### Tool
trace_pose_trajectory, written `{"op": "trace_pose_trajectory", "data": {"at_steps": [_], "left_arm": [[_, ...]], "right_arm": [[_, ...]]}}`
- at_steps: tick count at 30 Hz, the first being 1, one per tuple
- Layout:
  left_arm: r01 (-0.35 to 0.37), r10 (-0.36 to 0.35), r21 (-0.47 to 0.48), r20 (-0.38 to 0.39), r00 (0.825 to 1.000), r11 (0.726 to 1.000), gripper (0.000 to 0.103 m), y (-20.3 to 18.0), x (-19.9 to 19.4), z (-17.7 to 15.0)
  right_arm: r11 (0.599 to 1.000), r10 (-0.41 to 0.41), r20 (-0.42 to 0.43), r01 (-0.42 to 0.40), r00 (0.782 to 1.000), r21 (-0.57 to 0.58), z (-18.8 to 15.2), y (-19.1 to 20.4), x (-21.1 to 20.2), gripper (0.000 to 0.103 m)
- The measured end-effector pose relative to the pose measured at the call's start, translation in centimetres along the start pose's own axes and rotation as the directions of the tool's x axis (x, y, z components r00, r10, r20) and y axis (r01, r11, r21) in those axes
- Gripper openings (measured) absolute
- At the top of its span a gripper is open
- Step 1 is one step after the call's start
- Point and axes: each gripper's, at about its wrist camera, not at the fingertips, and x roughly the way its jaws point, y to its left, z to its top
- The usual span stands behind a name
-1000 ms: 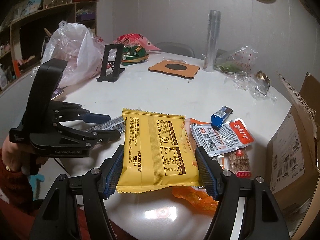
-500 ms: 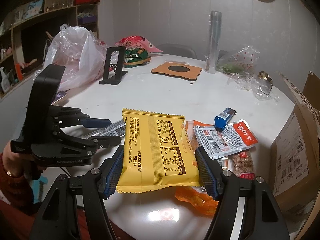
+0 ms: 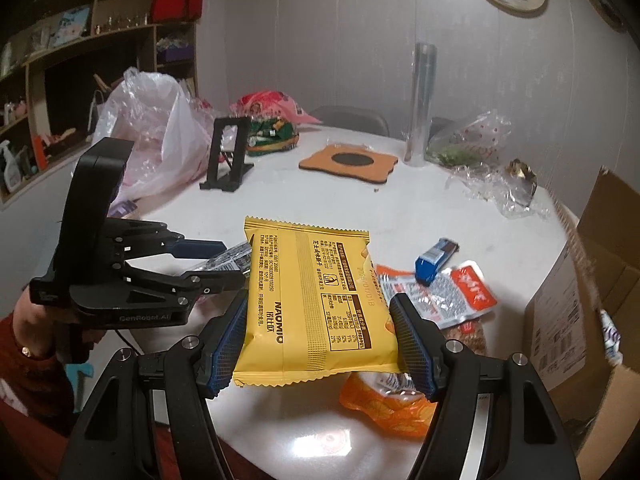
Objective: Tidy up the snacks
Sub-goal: 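Carry silver bar and yellow pack into the box and release both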
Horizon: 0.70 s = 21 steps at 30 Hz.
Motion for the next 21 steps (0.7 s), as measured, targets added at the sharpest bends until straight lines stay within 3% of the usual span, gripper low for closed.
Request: {"op": "trace_pose_trajectory", "data": {"at_steps": [10, 16, 21], "left_arm": [[0.045, -0.057, 0.076, 0.157, 0.986, 0.996, 0.039, -2.2, -4.3, 6.7], [0.135, -0.177, 0.187, 0.231, 0.957, 0.973, 0.039, -6.5, -6.5, 11.7], [0.178, -0.245, 0.253, 0.266, 0.932, 0.951, 0.039, -10.3, -7.0, 15.3]], "right_arm": [[0.999, -0.044, 0.128, 0.046, 0.991, -0.011, 3.2, -1.5, -5.0, 0.066], [0.992, -0.129, 0.205, 0.124, 0.97, 0.04, 4.2, -4.5, -9.6, 0.066], [0.968, -0.237, 0.217, 0.21, 0.947, 0.14, 3.5, -8.2, -13.1, 0.066]]}}
